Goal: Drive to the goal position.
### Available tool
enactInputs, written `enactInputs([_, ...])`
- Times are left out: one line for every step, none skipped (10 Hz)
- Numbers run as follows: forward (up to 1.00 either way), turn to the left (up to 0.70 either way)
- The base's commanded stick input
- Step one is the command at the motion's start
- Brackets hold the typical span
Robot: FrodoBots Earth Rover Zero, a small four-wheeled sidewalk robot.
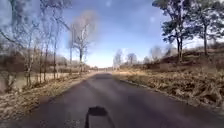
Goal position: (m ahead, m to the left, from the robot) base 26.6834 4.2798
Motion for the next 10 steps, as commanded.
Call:
enactInputs([0.85,0.07])
enactInputs([0.85,0.07])
enactInputs([0.85,0.06])
enactInputs([0.85,0.05])
enactInputs([0.85,0.04])
enactInputs([0.85,0.04])
enactInputs([0.85,0.04])
enactInputs([0.85,0.04])
enactInputs([0.85,0.04])
enactInputs([0.85,0.05])
